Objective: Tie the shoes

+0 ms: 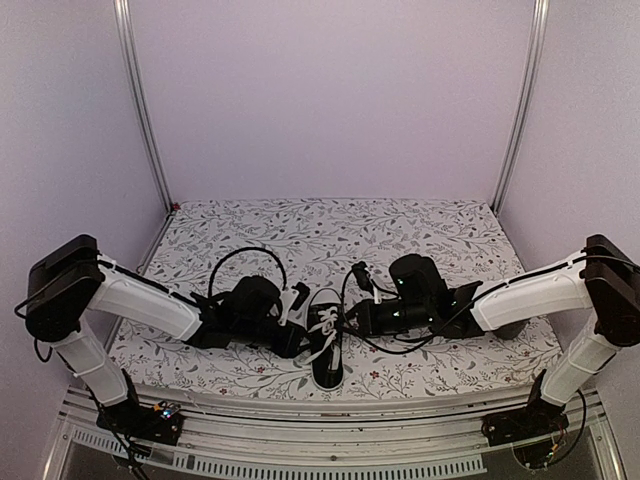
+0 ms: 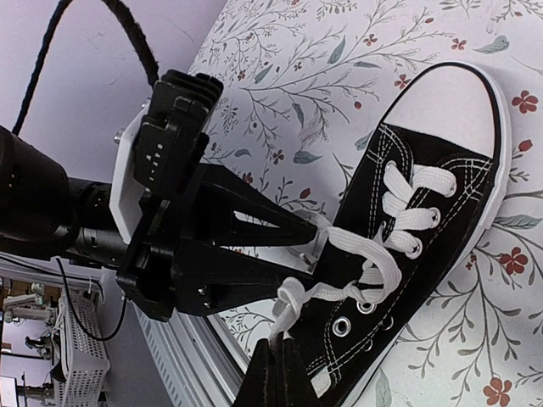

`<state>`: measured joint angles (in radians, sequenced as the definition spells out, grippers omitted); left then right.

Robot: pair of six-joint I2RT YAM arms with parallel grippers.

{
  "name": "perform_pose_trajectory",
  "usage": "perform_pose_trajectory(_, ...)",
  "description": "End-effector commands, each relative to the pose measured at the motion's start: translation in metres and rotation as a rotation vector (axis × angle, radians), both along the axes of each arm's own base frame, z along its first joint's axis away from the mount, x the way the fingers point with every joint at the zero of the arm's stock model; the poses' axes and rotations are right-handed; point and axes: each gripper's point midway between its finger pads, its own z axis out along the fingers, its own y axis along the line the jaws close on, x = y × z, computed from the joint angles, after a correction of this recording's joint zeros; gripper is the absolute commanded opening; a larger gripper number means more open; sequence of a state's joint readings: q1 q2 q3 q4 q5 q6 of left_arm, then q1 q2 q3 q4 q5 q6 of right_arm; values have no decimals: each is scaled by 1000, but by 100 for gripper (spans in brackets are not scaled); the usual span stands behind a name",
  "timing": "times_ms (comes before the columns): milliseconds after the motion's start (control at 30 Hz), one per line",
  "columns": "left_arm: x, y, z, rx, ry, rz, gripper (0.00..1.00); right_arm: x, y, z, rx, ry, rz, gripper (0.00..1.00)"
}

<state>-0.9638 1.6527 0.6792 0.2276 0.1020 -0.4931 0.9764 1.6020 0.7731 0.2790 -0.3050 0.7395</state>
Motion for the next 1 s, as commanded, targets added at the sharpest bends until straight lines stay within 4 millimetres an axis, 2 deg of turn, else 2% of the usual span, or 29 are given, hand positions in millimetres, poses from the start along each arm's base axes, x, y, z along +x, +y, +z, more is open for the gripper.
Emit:
perform_pose_trajectory(0,8,-8,4,-18,-18,-3,35,1,6,9,15,-21,13,2)
perform_pose_trajectory(100,9,-8,2,-15,-20,0,28,0,7,9,17,-21,15,2)
perform_pose_trajectory(367,12,-8,6,-15,-35,8,0,1,7,9,19,-20,14,2)
perform_pose_trajectory(500,11,-5,12,-20,-45,12,0,2,9,10,23,-22,12,2)
perform_pose_trajectory(667,2,0,36,-81,-70,-4,0,4,12,12,28,-25,17,2)
perform_pose_trajectory(867,-21,9,66,-178,-71,-48,0,6,15,16,34,-33,17,2)
perform_pose_trajectory(967,-39,5,81,-234,-58,-113,0,8,18,16,35,-33,12,2)
